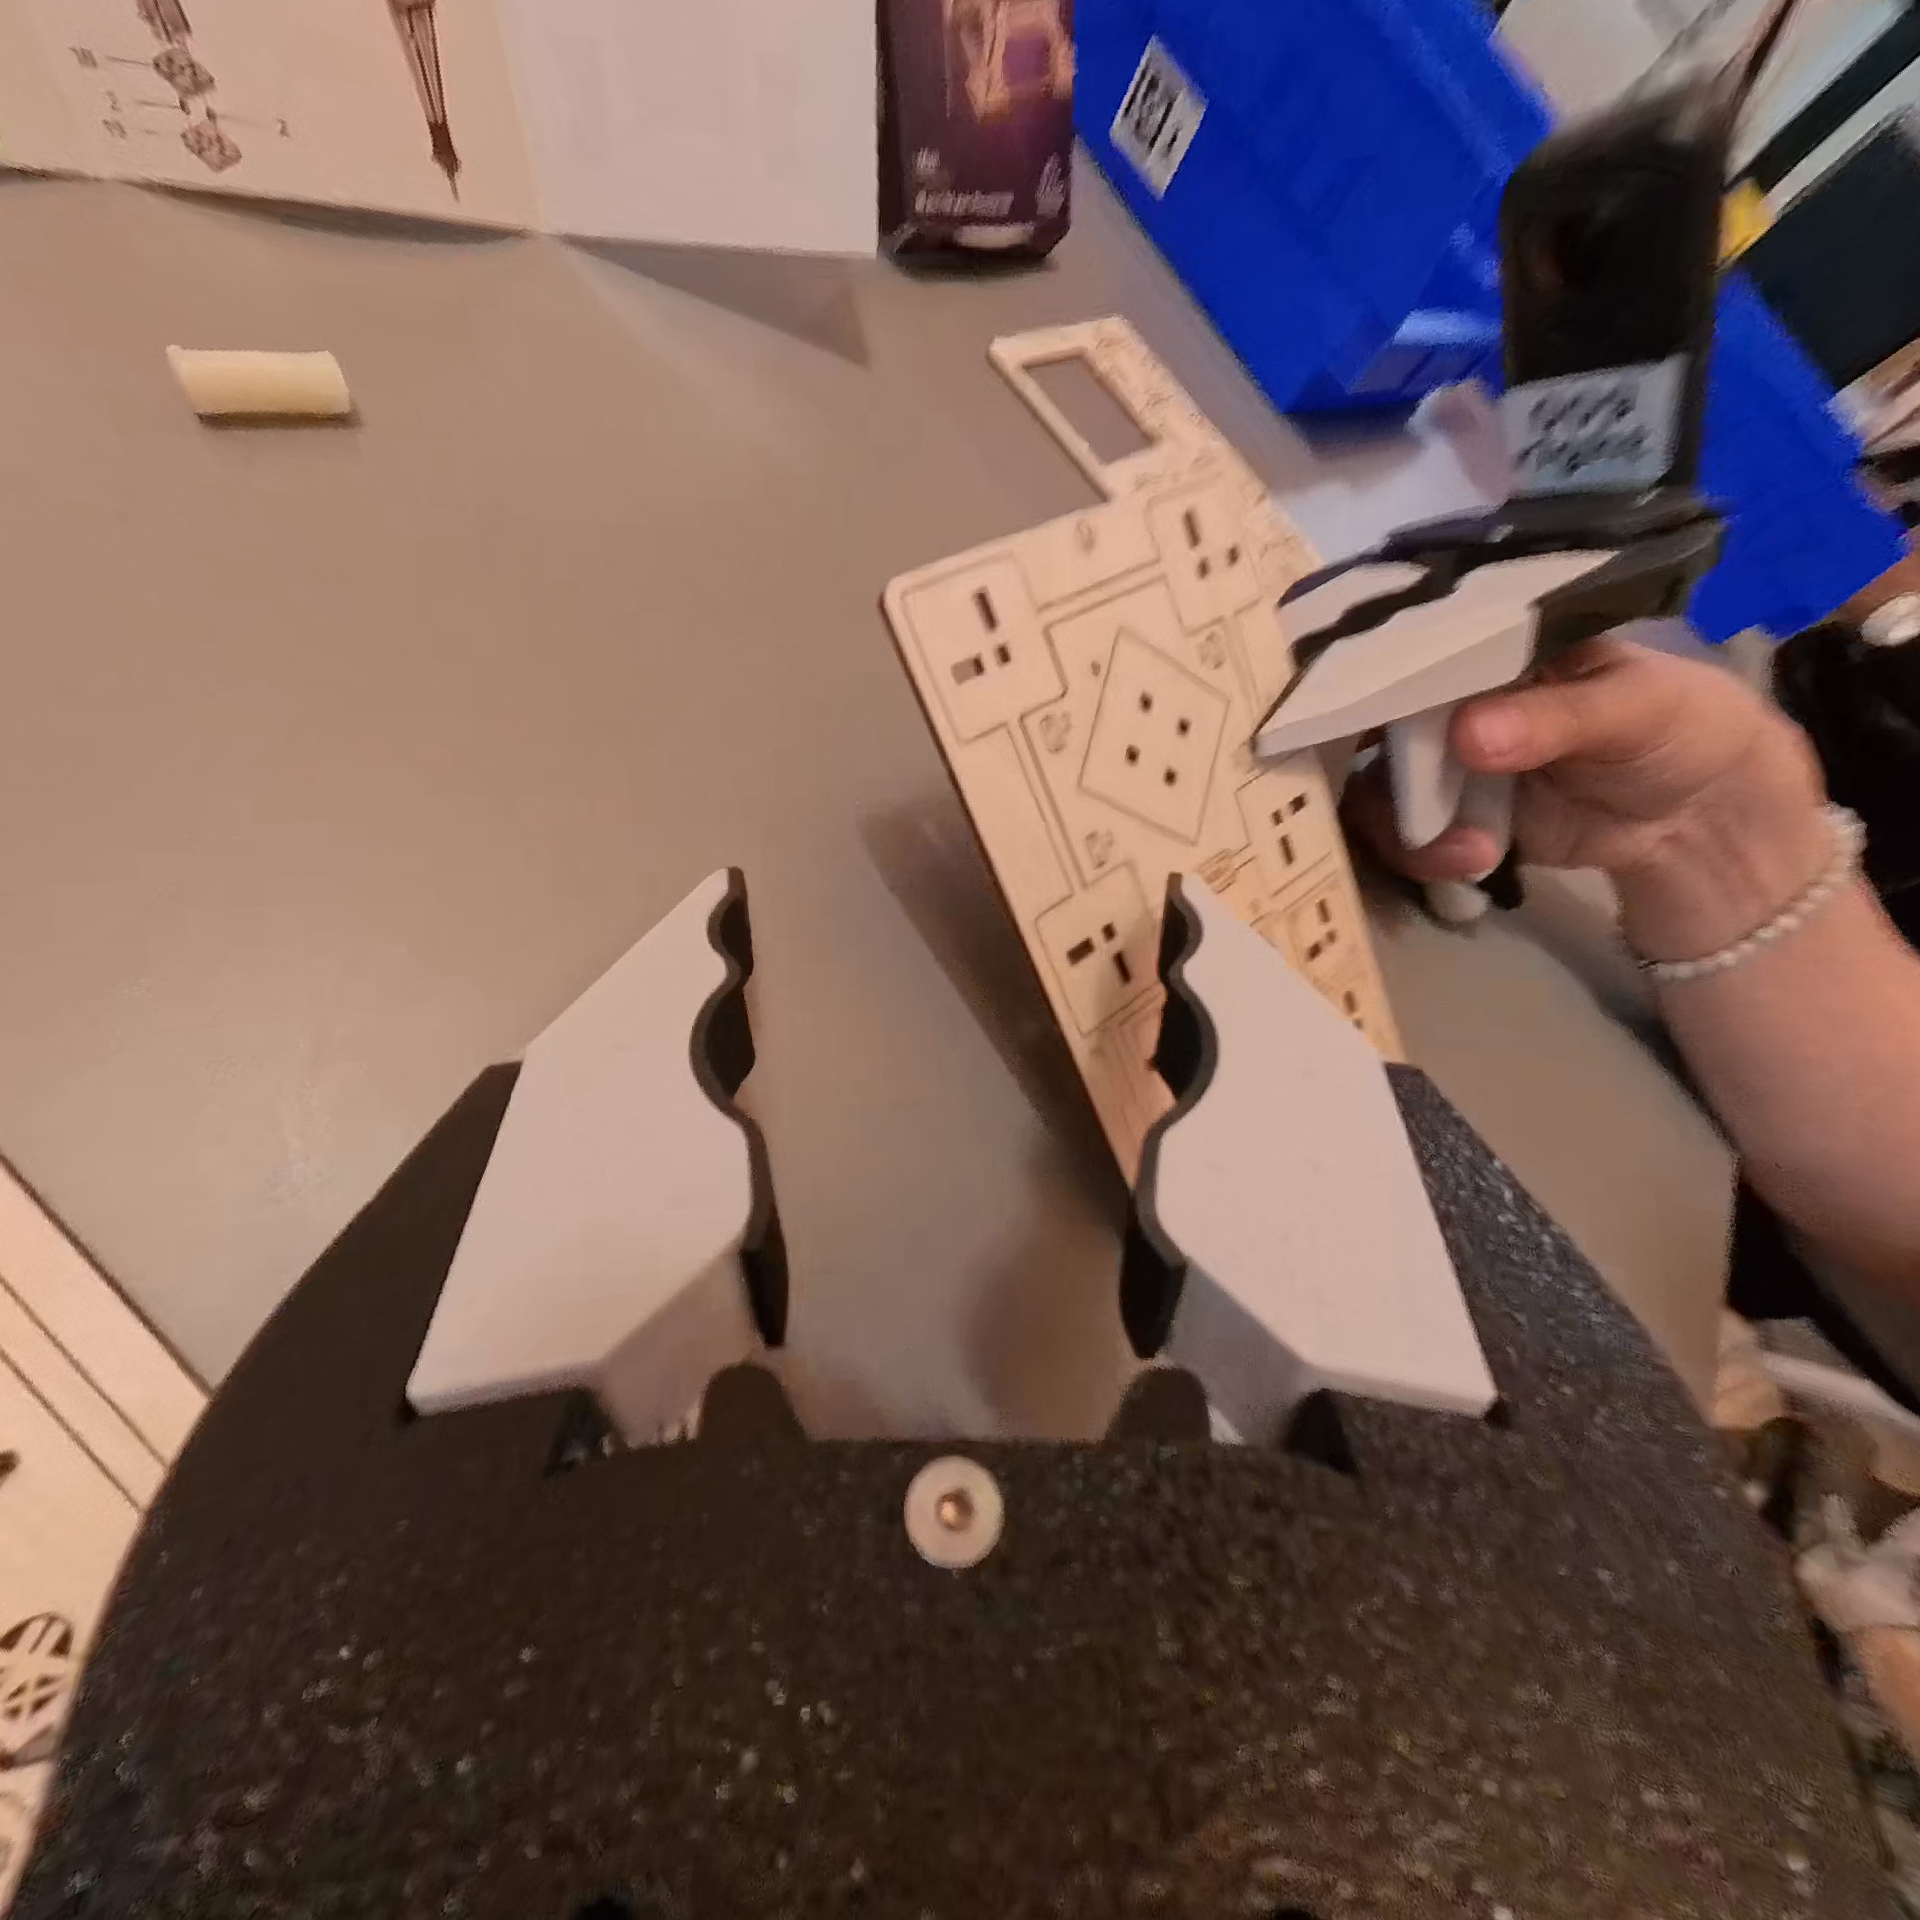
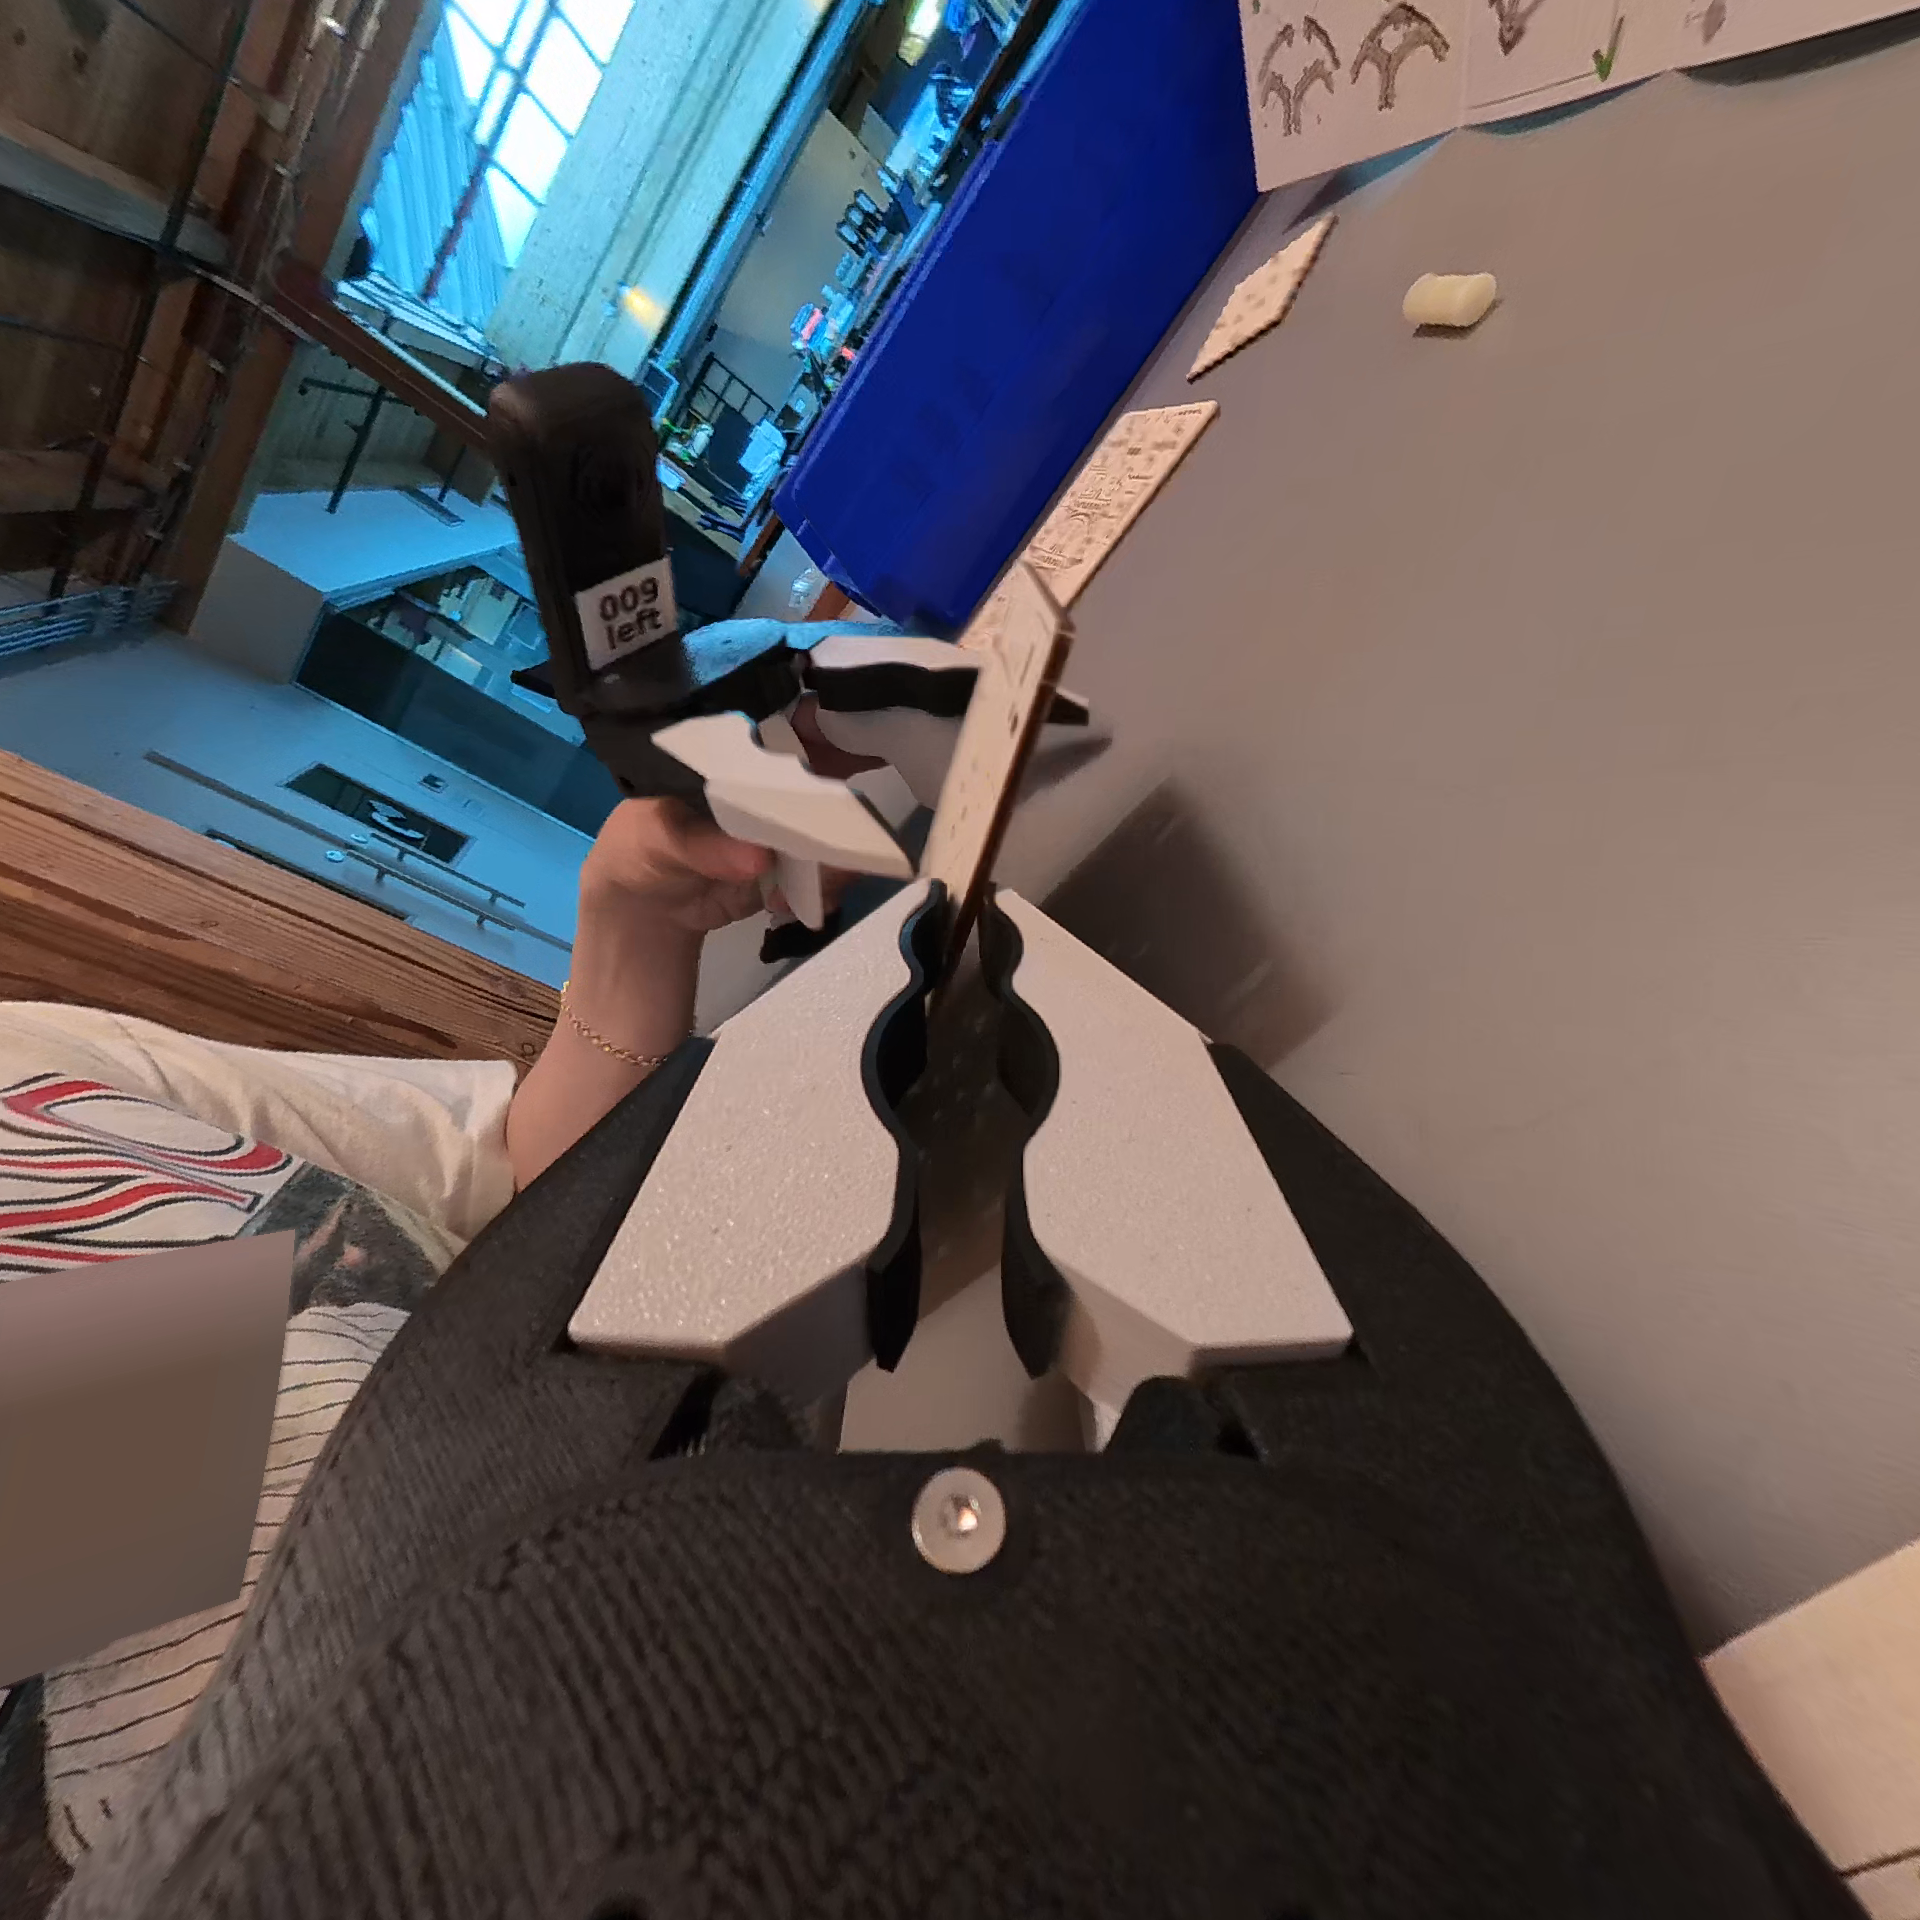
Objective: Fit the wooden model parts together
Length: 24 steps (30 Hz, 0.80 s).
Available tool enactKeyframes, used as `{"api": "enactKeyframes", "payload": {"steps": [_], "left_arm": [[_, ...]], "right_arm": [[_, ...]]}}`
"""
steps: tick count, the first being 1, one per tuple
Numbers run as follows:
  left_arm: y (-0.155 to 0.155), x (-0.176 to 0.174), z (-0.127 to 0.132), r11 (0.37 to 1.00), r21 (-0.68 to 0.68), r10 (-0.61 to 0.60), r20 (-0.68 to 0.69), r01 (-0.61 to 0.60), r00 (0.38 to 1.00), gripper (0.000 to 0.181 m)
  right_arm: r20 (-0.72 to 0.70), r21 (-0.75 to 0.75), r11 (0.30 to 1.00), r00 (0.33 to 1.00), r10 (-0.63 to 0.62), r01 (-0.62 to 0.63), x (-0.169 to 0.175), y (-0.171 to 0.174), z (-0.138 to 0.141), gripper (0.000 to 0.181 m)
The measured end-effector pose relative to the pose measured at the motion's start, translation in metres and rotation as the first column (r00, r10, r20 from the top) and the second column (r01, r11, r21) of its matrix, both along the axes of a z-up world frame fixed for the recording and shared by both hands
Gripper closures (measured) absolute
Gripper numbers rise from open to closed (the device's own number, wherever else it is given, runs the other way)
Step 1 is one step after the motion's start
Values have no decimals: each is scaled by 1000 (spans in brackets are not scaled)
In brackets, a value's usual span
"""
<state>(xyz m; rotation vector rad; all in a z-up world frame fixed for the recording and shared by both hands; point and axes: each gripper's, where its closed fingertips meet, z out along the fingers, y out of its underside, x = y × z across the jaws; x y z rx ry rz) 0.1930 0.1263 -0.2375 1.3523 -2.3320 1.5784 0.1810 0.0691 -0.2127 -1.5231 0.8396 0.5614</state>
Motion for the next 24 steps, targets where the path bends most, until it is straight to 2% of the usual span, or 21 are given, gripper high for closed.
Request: {"api": "enactKeyframes", "payload": {"steps": [2, 4, 8, 17, 24], "left_arm": [[2, 4, 12, 996, -86, 29, 5, -28, 1000, 106], [7, 9, 17, 992, -109, 64, 16, -62, 998, 106], [11, 12, 20, 993, -95, 81, 48, -76, 996, 105], [7, 4, -1, 999, 31, 27, 21, -28, 999, 104], [7, 4, 0, 999, 28, 26, 19, -26, 999, 104]], "right_arm": [[-1, 3, 1000, 1000, -4, 4, 1, -1, 0, 177], [-1, 2, 1000, 1000, -3, 3, 0, -1, 0, 177], [0, 2, 1000, 1000, -4, 4, 0, 0, 0, 177], [-2, 2, 1000, 1000, -4, 4, 0, 0, 0, 177], [-2, 3, 1000, 1000, -3, 3, 0, 0, 0, 177]]}}
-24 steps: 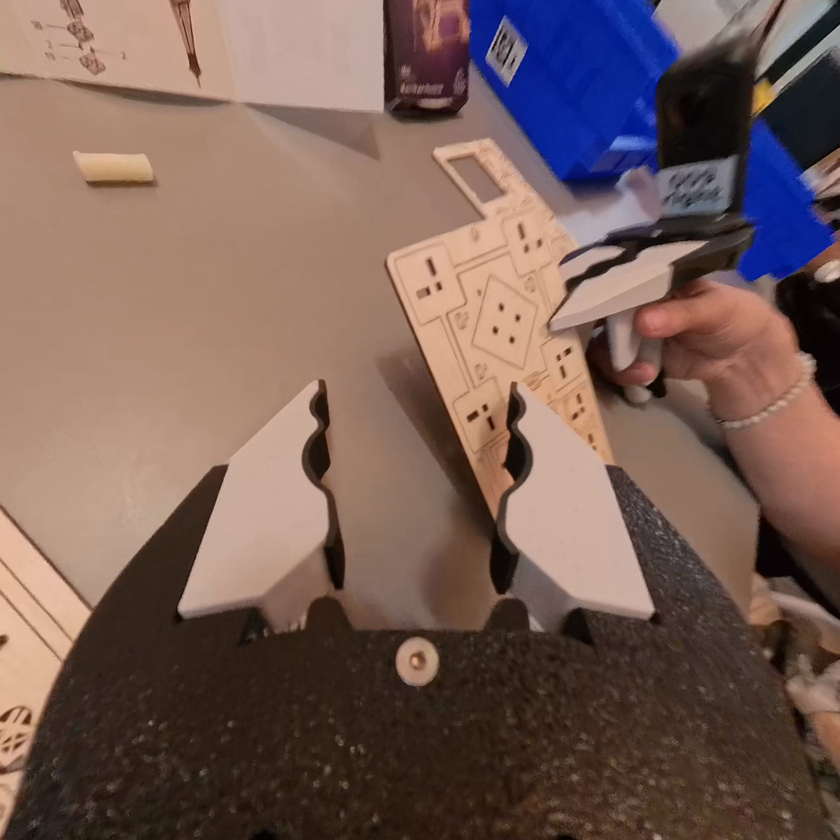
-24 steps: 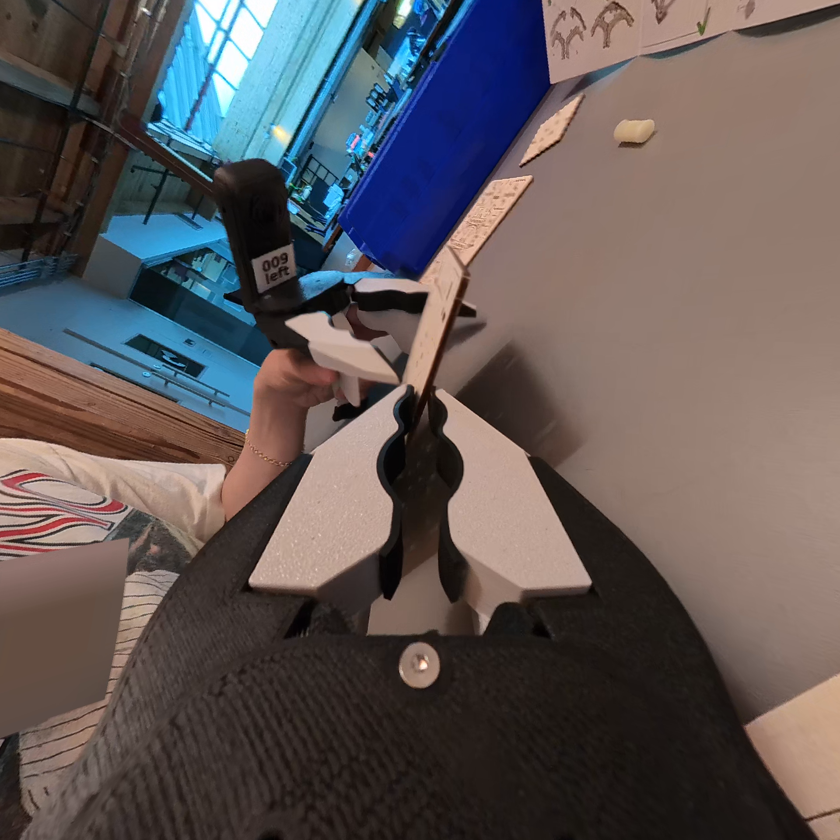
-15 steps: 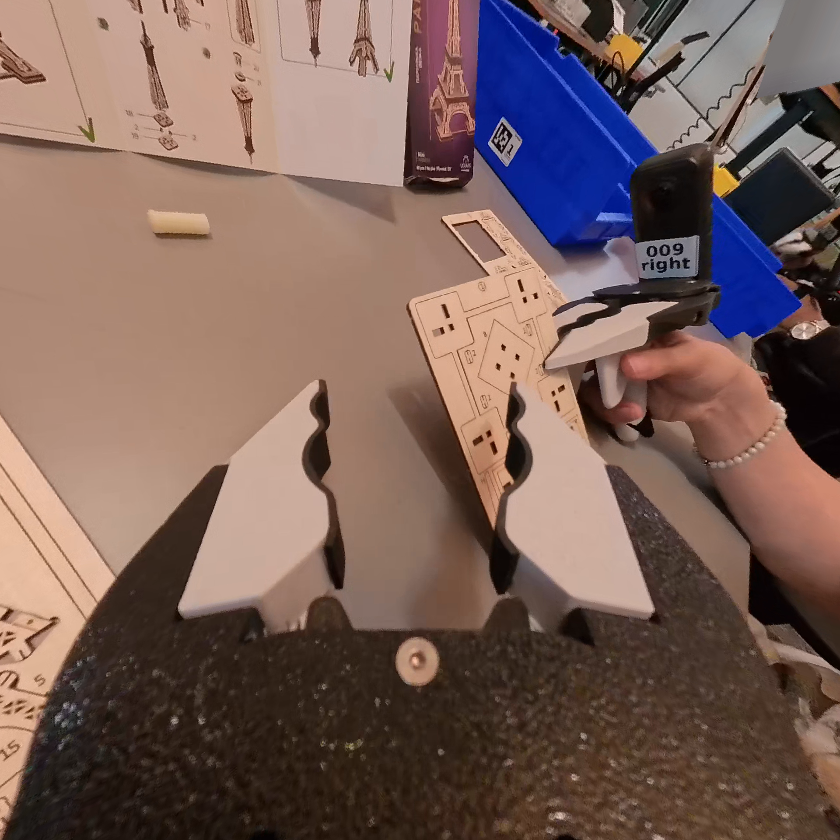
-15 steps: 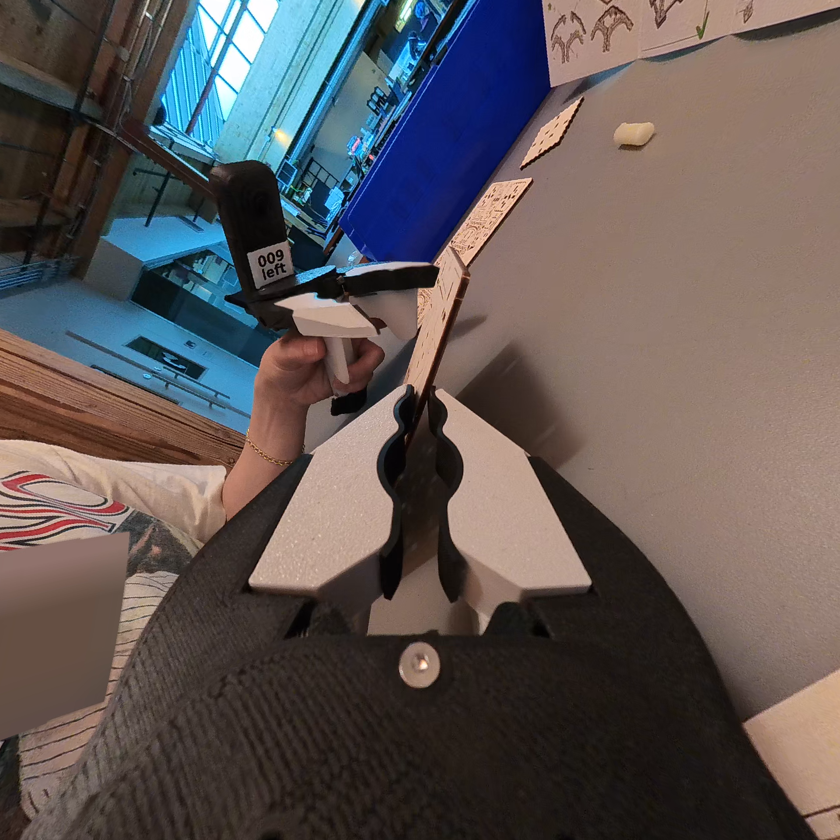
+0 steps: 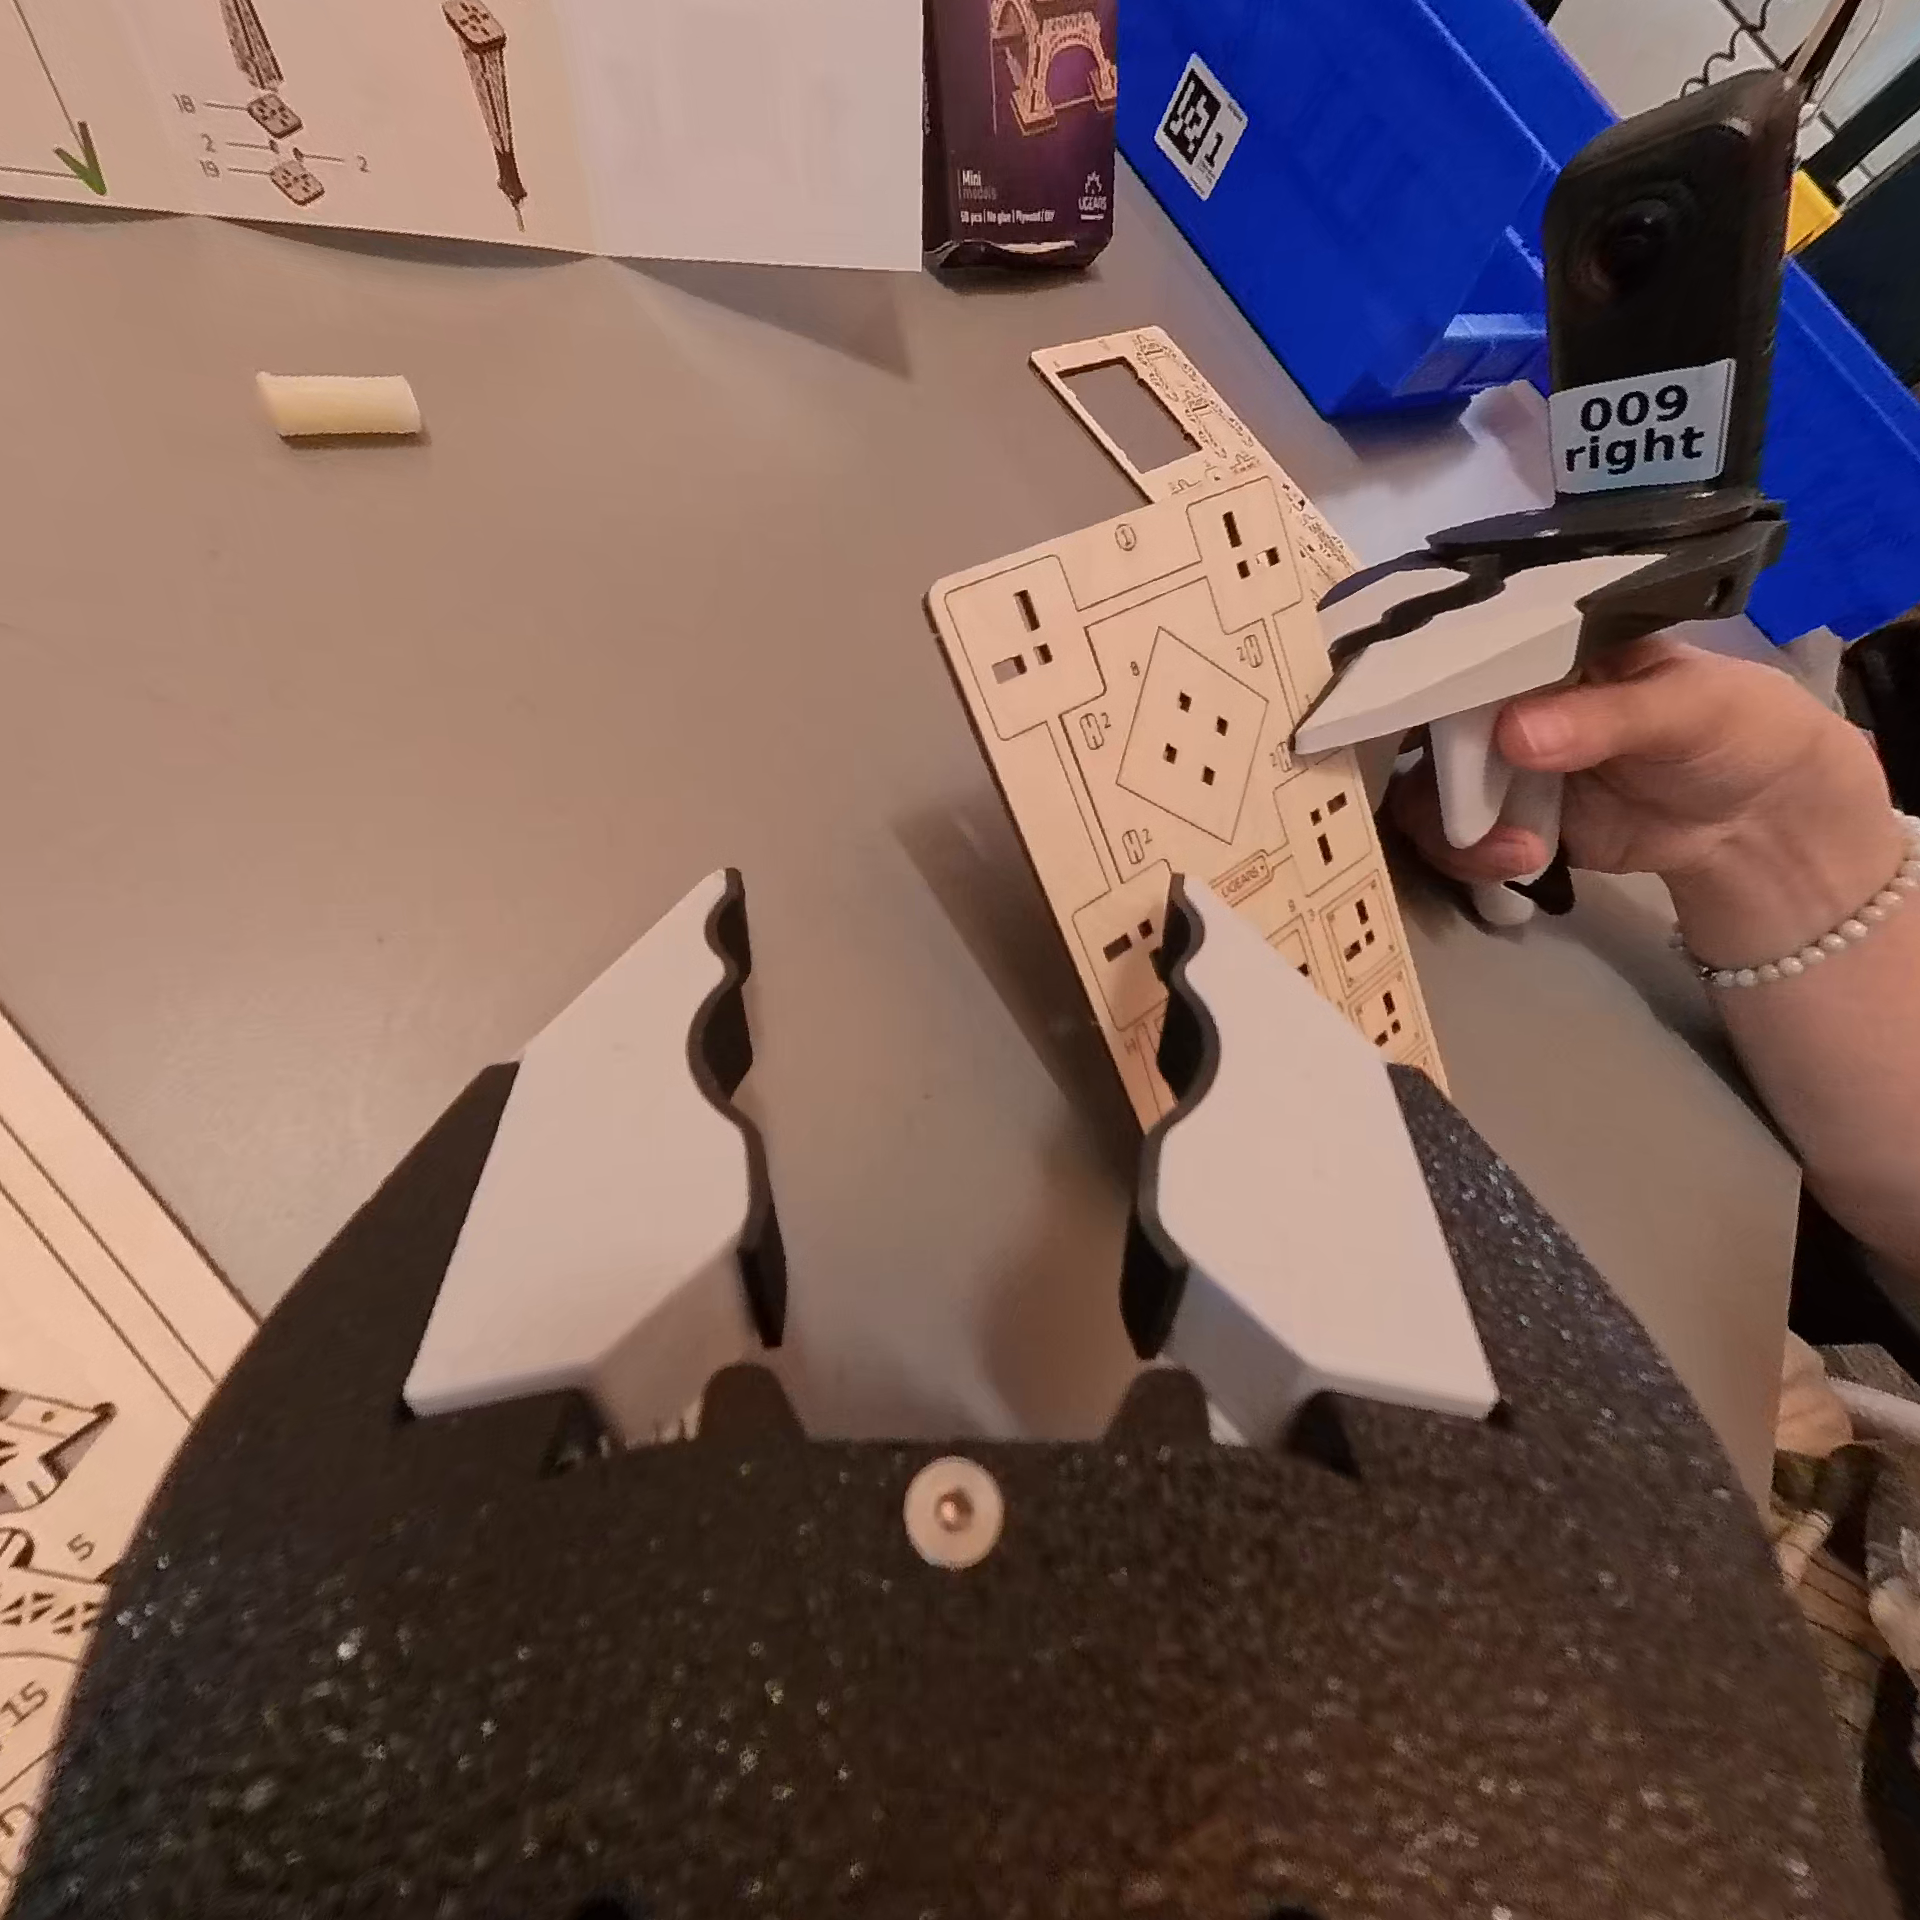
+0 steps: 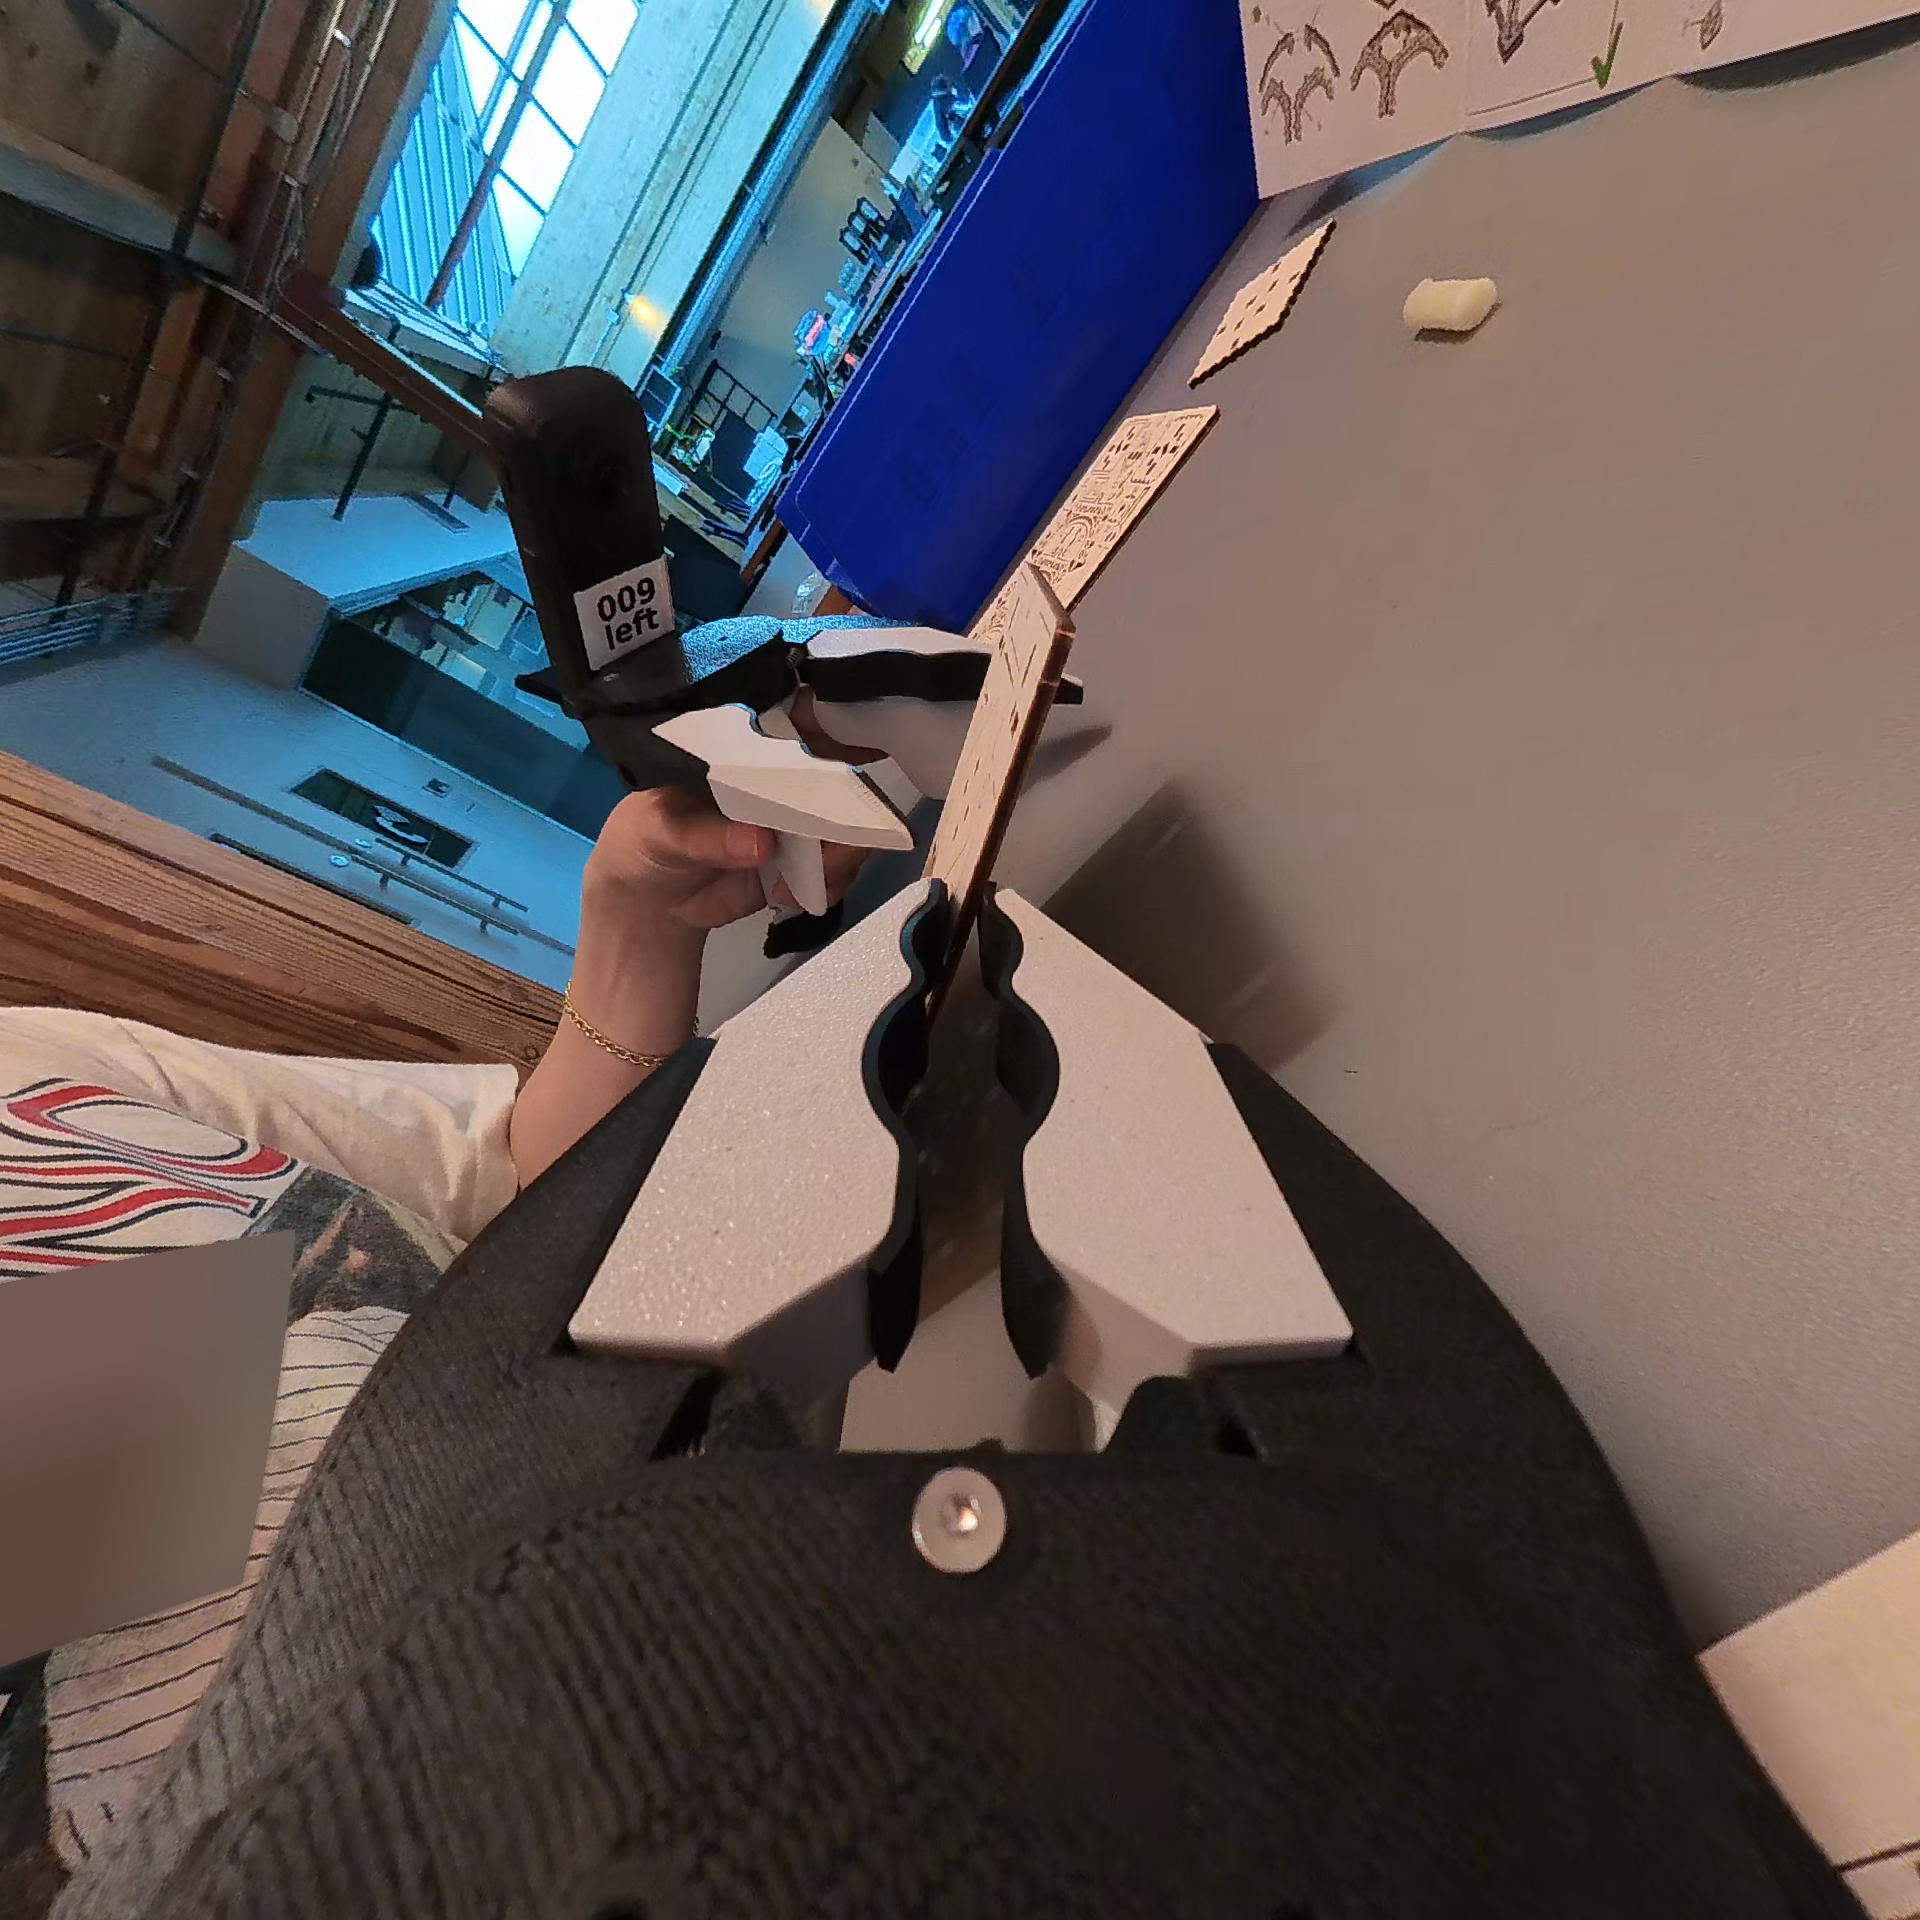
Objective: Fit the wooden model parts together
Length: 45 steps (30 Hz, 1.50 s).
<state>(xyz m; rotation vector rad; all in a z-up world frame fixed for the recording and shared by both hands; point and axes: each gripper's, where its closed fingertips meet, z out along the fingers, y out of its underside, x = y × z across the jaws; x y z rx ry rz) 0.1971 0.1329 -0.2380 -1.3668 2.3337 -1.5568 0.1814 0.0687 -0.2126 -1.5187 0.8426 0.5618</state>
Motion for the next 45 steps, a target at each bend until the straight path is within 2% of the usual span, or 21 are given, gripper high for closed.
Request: {"api": "enactKeyframes", "payload": {"steps": [7, 14, 45], "left_arm": [[-2, -2, -1, 1000, -2, -10, -7, 10, 1000, 104], [1, -1, -7, 999, 53, -3, -2, 3, 1000, 103], [0, -1, -11, 998, 59, -2, -18, 3, 1000, 103]], "right_arm": [[-1, 0, 1000, 1000, 0, 0, 0, 0, 0, 177], [-2, -4, 1000, 1000, -2, 2, 0, 0, -1, 177], [-11, -9, 1000, 1000, -5, 5, 1, 0, -2, 177]]}}
